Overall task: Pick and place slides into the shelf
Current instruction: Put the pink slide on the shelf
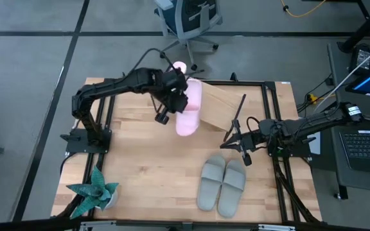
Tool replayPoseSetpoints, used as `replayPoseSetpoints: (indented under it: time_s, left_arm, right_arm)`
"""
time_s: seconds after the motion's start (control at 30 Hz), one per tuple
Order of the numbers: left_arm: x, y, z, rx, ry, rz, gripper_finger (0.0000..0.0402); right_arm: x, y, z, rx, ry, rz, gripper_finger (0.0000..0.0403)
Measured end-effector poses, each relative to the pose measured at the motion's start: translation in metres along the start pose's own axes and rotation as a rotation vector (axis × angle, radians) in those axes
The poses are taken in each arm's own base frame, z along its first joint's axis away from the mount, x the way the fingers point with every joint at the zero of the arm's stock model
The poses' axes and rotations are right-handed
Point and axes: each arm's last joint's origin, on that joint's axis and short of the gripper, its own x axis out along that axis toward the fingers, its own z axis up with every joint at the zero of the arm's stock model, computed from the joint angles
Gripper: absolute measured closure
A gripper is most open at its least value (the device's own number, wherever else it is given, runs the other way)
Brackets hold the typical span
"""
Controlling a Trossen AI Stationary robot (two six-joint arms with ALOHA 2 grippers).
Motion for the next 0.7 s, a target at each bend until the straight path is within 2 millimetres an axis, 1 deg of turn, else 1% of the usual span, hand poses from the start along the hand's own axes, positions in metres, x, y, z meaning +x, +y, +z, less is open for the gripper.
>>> replayPoseSetpoints:
  time_s: [0.2, 0.27, 0.47, 0.7]
  left_arm:
    - [-0.025, 0.01, 0.003, 0.054, -0.062, 0.035, 0.0401]
    - [-0.029, 0.012, 0.002, 0.05, -0.067, 0.041, 0.0401]
    - [-0.031, 0.019, -0.009, 0.034, -0.036, 0.03, 0.0401]
    - [-0.026, 0.029, -0.019, 0.052, -0.009, 0.021, 0.0401]
  right_arm:
    - [0.0, 0.0, 0.0, 0.0, 0.0, 0.0, 0.0384]
    - [0.0, 0.0, 0.0, 0.0, -0.002, -0.001, 0.0384]
    - [0.0, -0.002, 0.002, -0.003, -0.026, -0.015, 0.0384]
    - [0.0, -0.007, 0.001, 0.004, -0.022, -0.046, 0.0384]
